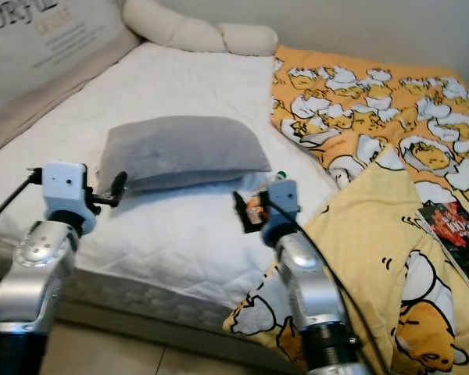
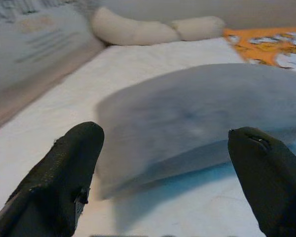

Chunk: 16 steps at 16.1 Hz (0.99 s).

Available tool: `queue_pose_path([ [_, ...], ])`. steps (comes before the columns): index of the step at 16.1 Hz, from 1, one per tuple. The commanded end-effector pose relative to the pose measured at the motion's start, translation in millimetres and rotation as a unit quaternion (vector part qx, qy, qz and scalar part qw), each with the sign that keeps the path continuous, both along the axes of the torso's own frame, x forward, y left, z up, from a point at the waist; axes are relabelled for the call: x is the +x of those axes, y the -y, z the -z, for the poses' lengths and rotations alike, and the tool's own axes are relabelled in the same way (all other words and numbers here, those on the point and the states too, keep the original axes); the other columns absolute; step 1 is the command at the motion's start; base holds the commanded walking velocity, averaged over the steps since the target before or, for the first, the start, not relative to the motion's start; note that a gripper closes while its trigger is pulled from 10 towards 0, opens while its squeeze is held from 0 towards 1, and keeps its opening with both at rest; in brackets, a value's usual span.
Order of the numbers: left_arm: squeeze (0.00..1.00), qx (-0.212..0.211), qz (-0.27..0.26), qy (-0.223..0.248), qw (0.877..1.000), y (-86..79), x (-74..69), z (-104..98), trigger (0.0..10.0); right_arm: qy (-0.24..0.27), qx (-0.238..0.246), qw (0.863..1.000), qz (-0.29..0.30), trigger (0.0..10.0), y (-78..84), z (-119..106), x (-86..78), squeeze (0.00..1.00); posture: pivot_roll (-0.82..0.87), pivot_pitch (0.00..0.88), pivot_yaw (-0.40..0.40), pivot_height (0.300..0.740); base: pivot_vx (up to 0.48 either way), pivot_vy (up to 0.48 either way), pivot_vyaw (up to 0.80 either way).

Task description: Clean up the room

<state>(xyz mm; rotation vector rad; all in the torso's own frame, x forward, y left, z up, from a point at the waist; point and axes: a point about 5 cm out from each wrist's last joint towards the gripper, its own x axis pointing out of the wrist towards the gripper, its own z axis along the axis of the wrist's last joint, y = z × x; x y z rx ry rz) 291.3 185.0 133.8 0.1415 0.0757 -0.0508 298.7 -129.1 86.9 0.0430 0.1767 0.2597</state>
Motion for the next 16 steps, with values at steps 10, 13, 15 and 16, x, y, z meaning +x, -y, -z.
queue_pose_path([
  [10, 0.00, 0.010, 0.005, 0.003, 1.000, -0.9, 0.1, -3, 10.0, 0.001, -0.007, 1.000, 0.010, 10.0, 3.3, -1, 2.3, 0.00, -0.01, 0.000, -0.017, 0.740, 0.288, 0.000, 0.23],
  [13, 0.00, 0.014, 0.008, 0.001, 1.000, -2.6, -0.7, -4, 10.0, 0.000, 0.008, 1.000, 0.025, 10.0, 6.5, -2, 3.0, 0.00, -0.01, 0.000, -0.016, 0.740, 0.273, 0.000, 0.00],
  [15, 0.00, 0.018, 0.034, -0.012, 0.999, 0.7, -4.2, -2, 10.0, -0.009, 0.014, 0.999, 0.041, 10.0, 10.0, -1, 3.3, 0.00, -0.02, 0.000, -0.007, 0.740, 0.000, 0.000, 0.00],
  [16, 0.00, 0.022, 0.048, -0.019, 0.998, 3.5, -6.2, -1, 10.0, -0.015, 0.013, 0.999, 0.047, 10.0, 11.9, 1, 4.3, 0.00, -0.02, 0.000, -0.007, 0.740, 0.000, 0.000, 0.00],
])
